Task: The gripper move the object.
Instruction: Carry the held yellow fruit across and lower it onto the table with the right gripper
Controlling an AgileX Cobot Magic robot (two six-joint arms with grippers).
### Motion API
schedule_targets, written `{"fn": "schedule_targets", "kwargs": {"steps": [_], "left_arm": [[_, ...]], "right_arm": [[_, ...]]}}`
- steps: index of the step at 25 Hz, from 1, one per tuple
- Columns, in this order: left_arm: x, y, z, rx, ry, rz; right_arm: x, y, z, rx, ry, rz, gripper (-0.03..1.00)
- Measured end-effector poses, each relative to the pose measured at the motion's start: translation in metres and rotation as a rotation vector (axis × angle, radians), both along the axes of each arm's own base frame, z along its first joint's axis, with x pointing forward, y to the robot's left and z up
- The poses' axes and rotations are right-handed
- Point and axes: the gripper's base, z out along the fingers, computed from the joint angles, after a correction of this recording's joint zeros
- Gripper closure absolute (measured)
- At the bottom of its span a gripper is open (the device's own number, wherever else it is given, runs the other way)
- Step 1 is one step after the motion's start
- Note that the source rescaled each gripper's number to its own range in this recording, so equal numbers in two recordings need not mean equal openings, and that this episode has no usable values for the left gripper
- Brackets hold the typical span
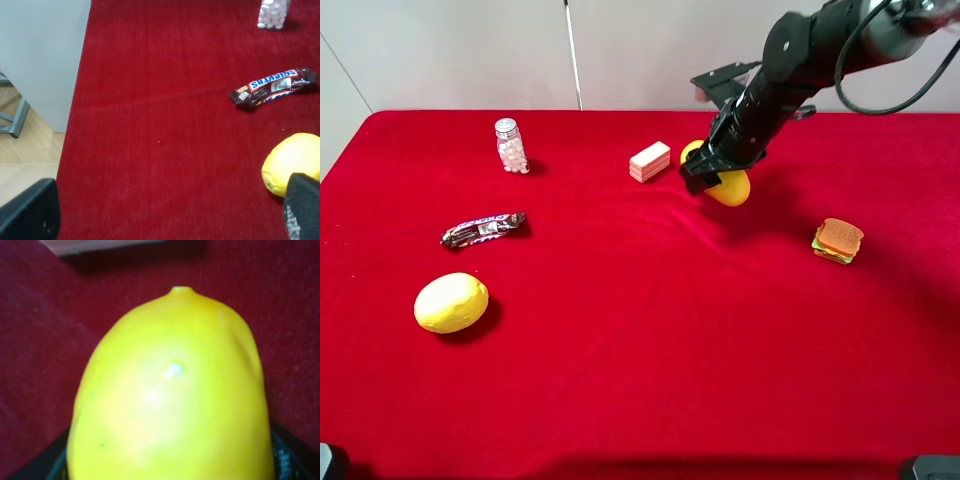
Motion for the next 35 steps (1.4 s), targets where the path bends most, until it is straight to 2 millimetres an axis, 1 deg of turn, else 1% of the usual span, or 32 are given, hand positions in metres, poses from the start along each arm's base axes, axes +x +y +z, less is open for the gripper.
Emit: {"fn": "schedule_targets", "kwargs": {"steps": [7,11,18,23,28,35], "left_arm": [[0.0,0.0,0.0,0.0,0.0,0.0],[0.0,0.0,0.0,0.0,0.0,0.0],[0.0,0.0,0.0,0.0,0.0,0.0],[0.0,0.0,0.0,0.0,0.0,0.0],[0.0,0.0,0.0,0.0,0.0,0.0],[0.0,0.0,0.0,0.0,0.0,0.0]], "right_arm": [[-0.011,-0.003,0.031,0.007,0.029,0.014,0.96],[-0.026,0.001,0.042,-0.007,0.031,0.037,0.96],[-0.064,0.004,0.052,-0.004,0.049,0.054,0.96],[-0.089,0.011,0.06,0.006,0.053,0.076,0.96],[-0.108,0.021,0.065,0.014,0.058,0.106,0.96],[-0.13,0.042,0.065,0.0,0.098,0.179,0.96]]}}
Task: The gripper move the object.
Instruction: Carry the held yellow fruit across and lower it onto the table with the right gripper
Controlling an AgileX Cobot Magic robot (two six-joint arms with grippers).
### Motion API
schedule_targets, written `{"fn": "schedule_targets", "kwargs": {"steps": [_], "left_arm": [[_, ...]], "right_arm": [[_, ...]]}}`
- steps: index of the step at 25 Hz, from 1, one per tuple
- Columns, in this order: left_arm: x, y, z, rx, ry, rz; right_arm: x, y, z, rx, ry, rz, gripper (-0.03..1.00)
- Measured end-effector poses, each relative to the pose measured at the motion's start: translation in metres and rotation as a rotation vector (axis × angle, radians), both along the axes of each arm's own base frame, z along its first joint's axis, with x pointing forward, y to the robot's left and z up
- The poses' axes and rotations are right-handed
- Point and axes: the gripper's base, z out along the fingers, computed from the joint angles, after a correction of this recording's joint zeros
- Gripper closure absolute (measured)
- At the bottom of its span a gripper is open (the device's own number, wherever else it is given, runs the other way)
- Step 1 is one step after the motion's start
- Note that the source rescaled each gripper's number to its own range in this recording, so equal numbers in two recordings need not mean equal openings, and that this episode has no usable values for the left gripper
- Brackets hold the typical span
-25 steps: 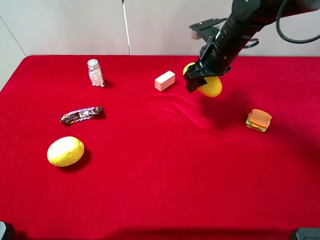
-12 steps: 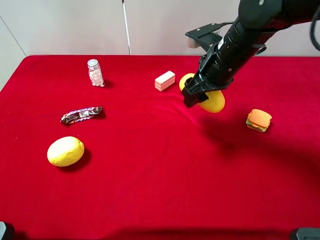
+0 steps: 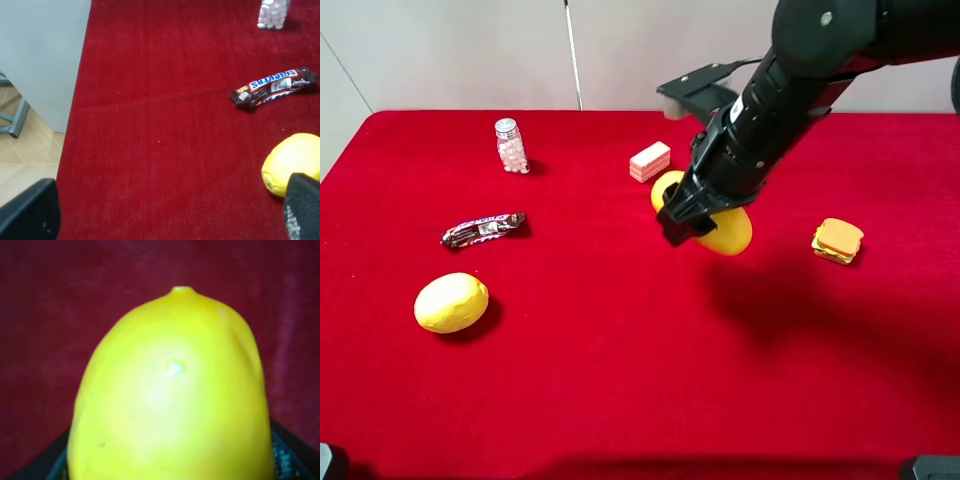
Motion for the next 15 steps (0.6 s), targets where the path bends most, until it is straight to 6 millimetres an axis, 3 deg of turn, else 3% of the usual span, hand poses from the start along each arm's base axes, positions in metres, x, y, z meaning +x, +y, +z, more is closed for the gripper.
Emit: {"fn": "schedule_targets", "kwargs": {"steps": [11,15], "left_arm": [[0.0,0.0,0.0,0.0,0.0,0.0],[0.0,0.0,0.0,0.0,0.0,0.0]], "right_arm": [[-0.036,0.031,-0.002,-0.028,0.017,0.138,0.96],[-0.052,0.035,-0.013,-0.032,0.019,0.16,0.96]]}}
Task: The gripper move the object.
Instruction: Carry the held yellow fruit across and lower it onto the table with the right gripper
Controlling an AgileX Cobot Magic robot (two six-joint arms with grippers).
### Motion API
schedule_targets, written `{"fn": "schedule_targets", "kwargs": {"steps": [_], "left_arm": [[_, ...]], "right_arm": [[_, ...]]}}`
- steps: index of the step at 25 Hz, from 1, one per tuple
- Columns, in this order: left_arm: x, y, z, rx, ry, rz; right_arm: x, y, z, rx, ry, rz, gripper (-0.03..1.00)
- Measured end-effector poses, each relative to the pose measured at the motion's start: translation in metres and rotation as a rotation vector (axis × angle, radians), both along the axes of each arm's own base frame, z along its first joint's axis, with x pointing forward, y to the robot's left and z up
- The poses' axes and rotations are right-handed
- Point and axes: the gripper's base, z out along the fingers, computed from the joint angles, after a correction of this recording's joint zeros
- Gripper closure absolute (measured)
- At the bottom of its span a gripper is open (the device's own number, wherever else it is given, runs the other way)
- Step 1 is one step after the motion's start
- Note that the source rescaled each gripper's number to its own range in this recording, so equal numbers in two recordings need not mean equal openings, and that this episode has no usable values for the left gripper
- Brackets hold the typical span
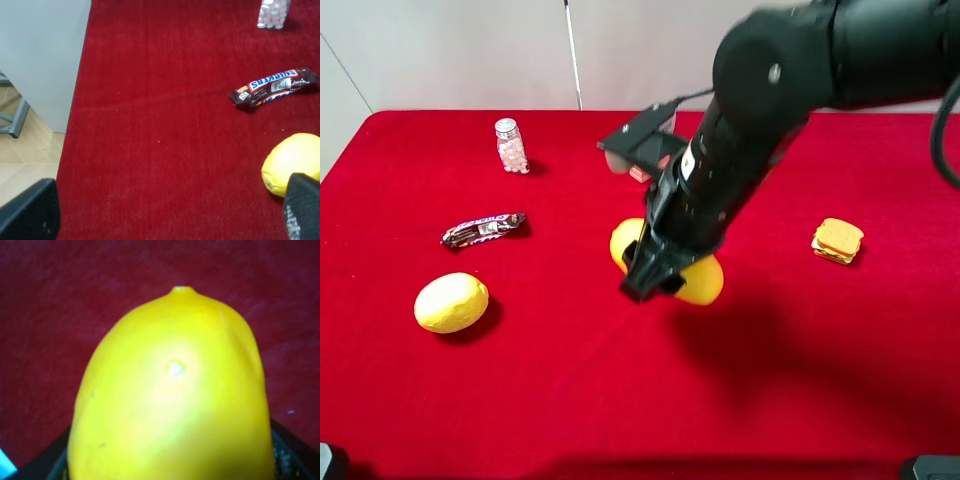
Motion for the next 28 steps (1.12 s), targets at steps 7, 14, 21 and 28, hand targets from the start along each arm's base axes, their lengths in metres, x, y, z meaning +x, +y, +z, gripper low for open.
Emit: {"fn": "schedule_targets", "kwargs": {"steps": [7,14,21,28], "left_arm": [[0.0,0.0,0.0,0.0,0.0,0.0],[0.0,0.0,0.0,0.0,0.0,0.0],[0.0,0.0,0.0,0.0,0.0,0.0],[0.0,0.0,0.0,0.0,0.0,0.0]], "right_arm": [[-0.029,0.003,-0.019,-0.017,0.02,0.018,0.96],[-0.037,-0.002,-0.031,-0.008,0.008,0.004,0.96],[-0.039,-0.009,-0.043,-0.002,-0.02,-0.011,0.96],[-0.038,-0.008,-0.064,-0.03,-0.011,-0.015,0.96]]}}
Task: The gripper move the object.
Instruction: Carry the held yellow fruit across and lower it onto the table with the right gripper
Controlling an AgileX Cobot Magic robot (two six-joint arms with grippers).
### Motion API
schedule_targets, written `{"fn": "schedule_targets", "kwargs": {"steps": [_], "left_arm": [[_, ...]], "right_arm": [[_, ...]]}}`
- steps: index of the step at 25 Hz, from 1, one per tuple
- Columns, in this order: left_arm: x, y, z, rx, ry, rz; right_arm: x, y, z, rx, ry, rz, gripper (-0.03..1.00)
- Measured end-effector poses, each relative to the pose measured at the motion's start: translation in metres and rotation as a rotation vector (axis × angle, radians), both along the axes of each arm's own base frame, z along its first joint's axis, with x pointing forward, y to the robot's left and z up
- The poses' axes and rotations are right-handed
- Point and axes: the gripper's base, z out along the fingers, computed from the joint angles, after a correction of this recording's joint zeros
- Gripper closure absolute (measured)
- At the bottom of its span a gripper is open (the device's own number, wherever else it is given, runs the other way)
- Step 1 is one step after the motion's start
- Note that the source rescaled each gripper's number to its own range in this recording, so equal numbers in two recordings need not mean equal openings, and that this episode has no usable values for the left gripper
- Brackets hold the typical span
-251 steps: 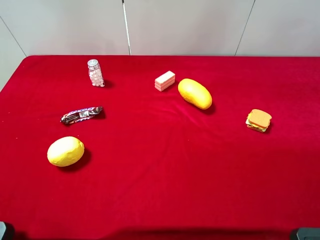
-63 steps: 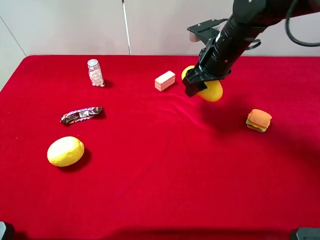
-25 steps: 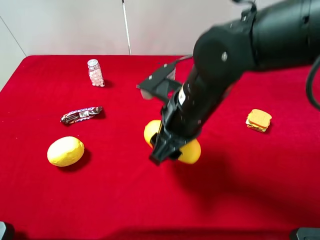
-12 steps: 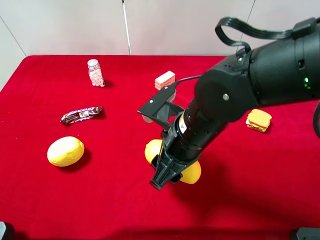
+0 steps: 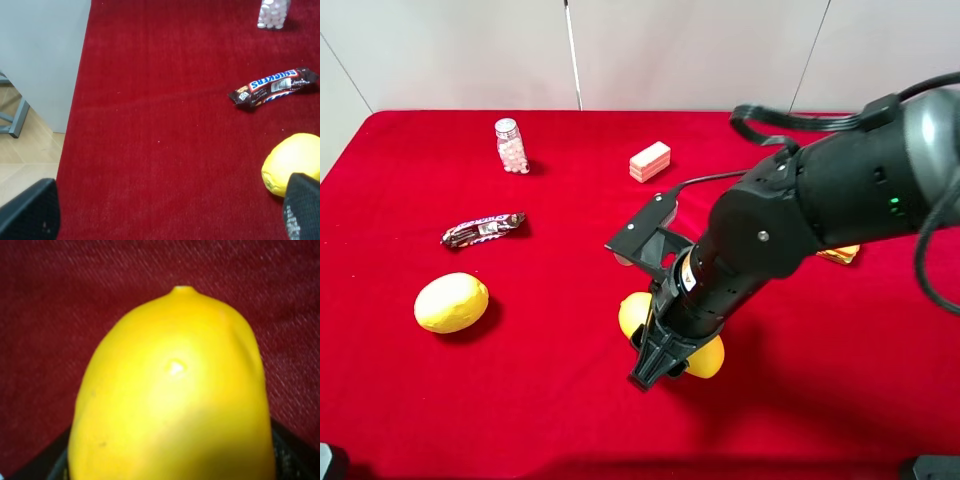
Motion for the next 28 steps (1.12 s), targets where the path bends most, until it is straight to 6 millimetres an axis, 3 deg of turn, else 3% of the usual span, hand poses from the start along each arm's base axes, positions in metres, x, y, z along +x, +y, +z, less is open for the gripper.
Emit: {"fn": "schedule_targets", "kwargs": {"steps": [13,28], "left_arm": [[0.0,0.0,0.0,0.0,0.0,0.0],[0.0,0.0,0.0,0.0,0.0,0.0]], "right_arm": [[0.004,0.002,-0.021,-0.03,-0.023,0.034,0.96],[0.005,0.002,-0.022,-0.031,-0.024,0.037,0.96]]}}
